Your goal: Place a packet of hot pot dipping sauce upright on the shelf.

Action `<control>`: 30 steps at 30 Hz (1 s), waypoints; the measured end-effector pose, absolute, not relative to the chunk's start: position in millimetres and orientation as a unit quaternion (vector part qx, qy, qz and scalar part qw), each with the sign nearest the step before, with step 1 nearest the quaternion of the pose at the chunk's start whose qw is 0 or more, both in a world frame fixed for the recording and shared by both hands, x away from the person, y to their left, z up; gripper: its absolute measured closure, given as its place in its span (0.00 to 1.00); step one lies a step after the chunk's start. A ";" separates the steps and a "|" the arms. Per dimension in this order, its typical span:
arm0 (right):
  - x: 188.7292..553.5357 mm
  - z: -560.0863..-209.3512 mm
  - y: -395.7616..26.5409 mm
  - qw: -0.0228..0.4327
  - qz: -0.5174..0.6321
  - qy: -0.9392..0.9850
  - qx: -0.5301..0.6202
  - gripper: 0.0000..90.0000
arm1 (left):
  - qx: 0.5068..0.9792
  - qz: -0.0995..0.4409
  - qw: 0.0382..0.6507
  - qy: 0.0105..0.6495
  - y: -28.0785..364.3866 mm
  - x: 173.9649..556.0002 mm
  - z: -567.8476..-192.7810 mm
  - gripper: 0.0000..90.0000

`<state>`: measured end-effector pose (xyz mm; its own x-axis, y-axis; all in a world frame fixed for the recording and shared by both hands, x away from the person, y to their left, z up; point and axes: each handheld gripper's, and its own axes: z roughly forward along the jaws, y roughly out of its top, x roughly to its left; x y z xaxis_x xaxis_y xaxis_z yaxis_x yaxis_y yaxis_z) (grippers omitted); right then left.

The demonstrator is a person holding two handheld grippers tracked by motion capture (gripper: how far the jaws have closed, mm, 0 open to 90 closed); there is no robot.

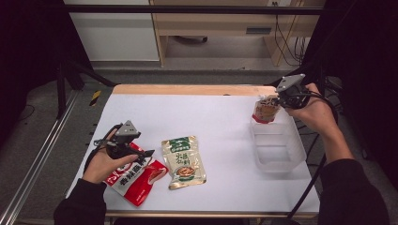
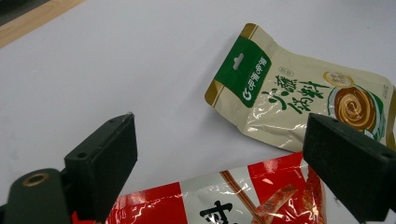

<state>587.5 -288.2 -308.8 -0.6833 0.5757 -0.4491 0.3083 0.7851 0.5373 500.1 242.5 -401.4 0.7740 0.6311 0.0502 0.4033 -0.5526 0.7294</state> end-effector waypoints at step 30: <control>595.5 -349.2 -285.9 0.277 0.224 0.899 0.255 0.97 | 0.870 0.151 0.364 0.295 238.3 500.2 -403.8 0.11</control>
